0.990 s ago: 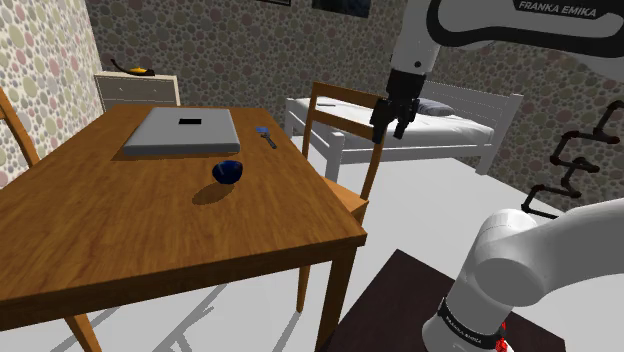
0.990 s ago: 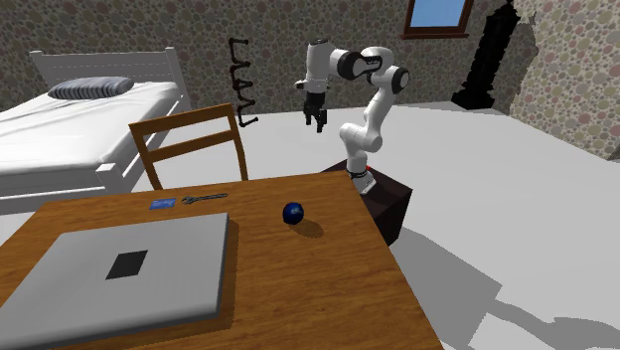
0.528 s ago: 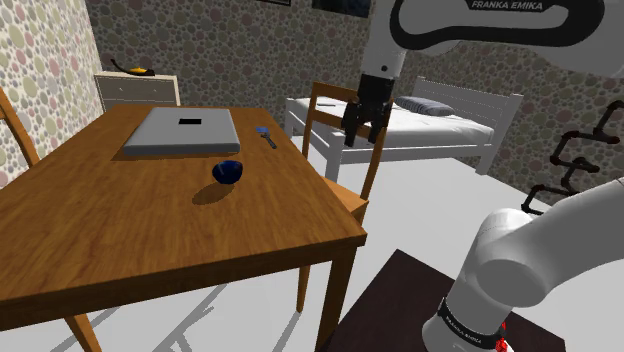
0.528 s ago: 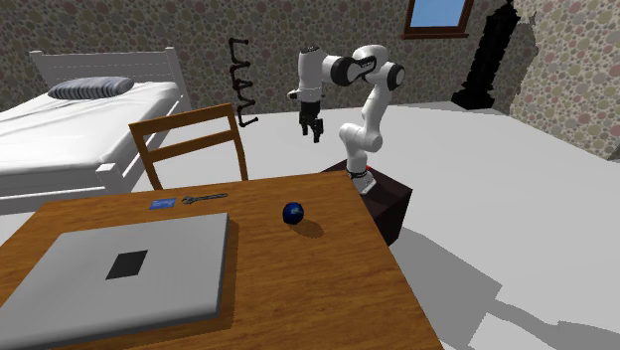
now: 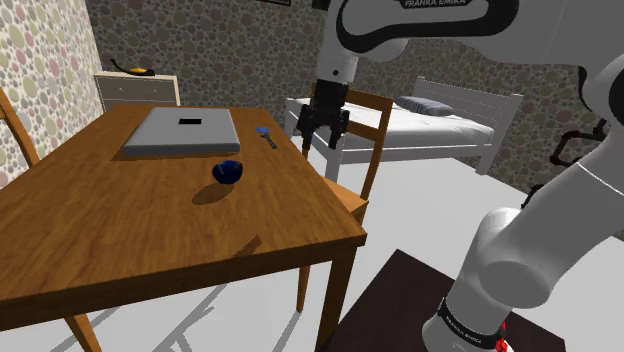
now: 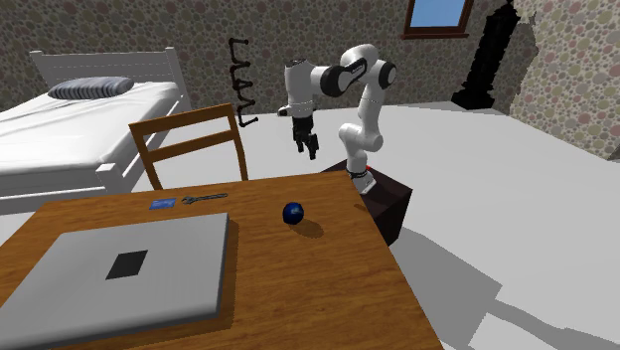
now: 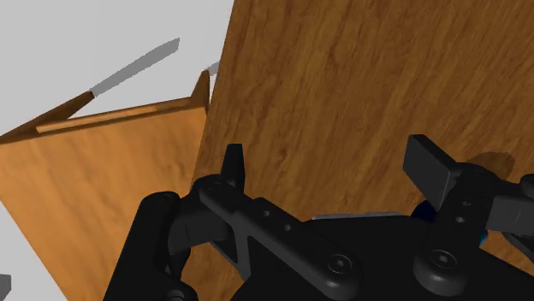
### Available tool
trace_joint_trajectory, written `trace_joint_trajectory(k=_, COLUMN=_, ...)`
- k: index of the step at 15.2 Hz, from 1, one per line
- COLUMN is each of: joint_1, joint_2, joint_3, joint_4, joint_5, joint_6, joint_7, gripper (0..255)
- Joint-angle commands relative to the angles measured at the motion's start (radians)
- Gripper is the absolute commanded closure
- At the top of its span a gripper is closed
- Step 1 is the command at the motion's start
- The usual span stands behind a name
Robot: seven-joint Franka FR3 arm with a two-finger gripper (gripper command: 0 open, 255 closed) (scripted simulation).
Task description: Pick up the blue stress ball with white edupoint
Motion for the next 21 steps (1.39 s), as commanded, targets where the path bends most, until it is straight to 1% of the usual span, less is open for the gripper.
trace_joint_trajectory(k=1, joint_1=0.009, joint_2=0.073, joint_3=0.004, joint_4=0.049, joint_5=0.026, joint_6=0.017, joint_7=0.004, gripper=0)
trace_joint_trajectory(k=5, joint_1=0.028, joint_2=0.217, joint_3=0.018, joint_4=0.165, joint_5=0.077, joint_6=0.033, joint_7=0.021, gripper=0)
trace_joint_trajectory(k=9, joint_1=0.044, joint_2=0.364, joint_3=0.033, joint_4=0.304, joint_5=0.124, joint_6=0.033, joint_7=0.040, gripper=0)
trace_joint_trajectory(k=13, joint_1=0.059, joint_2=0.520, joint_3=0.049, joint_4=0.469, joint_5=0.165, joint_6=0.017, joint_7=0.062, gripper=0)
trace_joint_trajectory(k=16, joint_1=0.069, joint_2=0.645, joint_3=0.063, joint_4=0.617, joint_5=0.191, joint_6=-0.008, joint_7=0.084, gripper=0)
trace_joint_trajectory(k=17, joint_1=0.070, joint_2=0.657, joint_3=0.064, joint_4=0.632, joint_5=0.194, joint_6=-0.011, joint_7=0.087, gripper=0)
trace_joint_trajectory(k=21, joint_1=0.071, joint_2=0.654, joint_3=0.064, joint_4=0.575, joint_5=0.196, joint_6=0.040, joint_7=0.070, gripper=0)
